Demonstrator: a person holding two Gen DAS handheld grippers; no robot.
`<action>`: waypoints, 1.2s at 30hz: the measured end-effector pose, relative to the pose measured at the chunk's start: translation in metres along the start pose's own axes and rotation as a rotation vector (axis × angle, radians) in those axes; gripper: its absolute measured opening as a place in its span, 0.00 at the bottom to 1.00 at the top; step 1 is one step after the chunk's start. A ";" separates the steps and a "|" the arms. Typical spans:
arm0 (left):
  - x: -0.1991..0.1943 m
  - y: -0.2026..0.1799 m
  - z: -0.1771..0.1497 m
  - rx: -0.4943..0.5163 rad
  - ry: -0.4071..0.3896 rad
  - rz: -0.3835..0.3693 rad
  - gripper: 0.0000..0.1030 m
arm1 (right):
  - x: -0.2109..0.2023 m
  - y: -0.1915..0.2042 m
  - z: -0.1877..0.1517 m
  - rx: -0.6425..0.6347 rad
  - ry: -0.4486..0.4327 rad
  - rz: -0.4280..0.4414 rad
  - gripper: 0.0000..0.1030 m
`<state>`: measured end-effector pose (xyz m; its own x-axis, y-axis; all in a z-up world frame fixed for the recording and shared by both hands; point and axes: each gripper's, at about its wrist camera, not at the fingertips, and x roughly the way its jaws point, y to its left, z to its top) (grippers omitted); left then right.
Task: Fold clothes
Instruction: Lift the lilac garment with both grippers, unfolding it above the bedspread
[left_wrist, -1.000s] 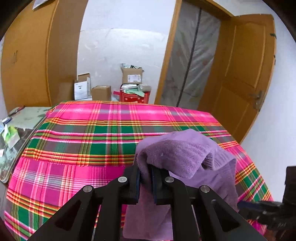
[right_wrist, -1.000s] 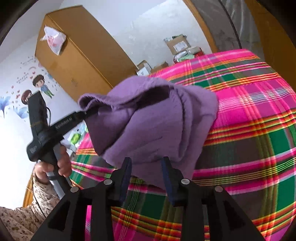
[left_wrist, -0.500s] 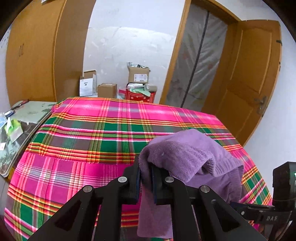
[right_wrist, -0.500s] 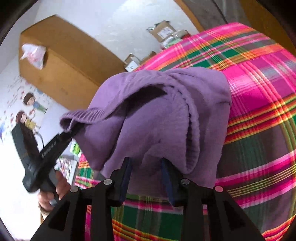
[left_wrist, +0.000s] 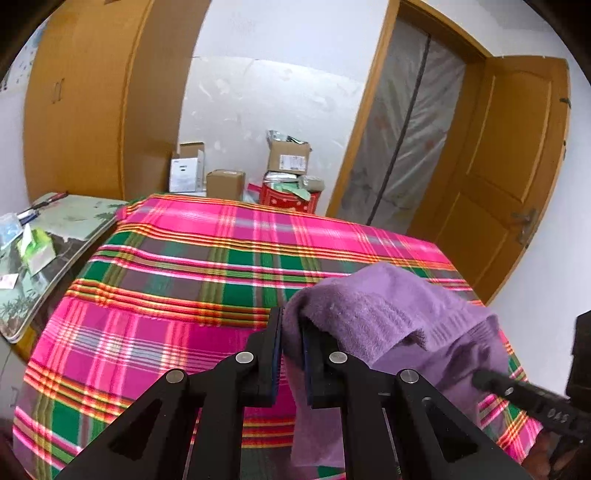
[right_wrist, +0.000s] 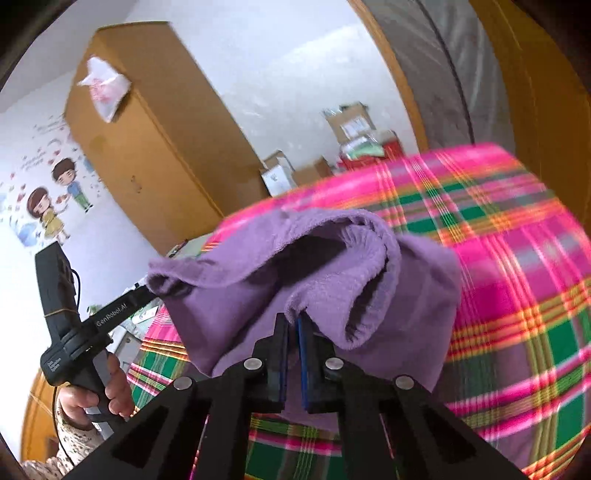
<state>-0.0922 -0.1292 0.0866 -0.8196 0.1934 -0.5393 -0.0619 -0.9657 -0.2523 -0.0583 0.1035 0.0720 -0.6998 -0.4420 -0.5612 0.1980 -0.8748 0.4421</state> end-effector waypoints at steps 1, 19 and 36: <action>-0.003 0.004 0.001 -0.010 -0.008 0.004 0.09 | -0.002 0.004 0.003 -0.012 -0.010 0.001 0.05; -0.033 0.068 -0.019 -0.186 -0.042 0.101 0.09 | 0.028 0.066 0.065 -0.221 -0.125 -0.026 0.04; -0.029 0.087 -0.045 -0.227 0.009 0.122 0.09 | 0.137 0.101 0.102 -0.325 -0.075 -0.132 0.04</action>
<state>-0.0487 -0.2111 0.0440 -0.8082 0.0802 -0.5834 0.1676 -0.9184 -0.3584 -0.2043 -0.0251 0.1114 -0.7801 -0.3159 -0.5401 0.3021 -0.9461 0.1170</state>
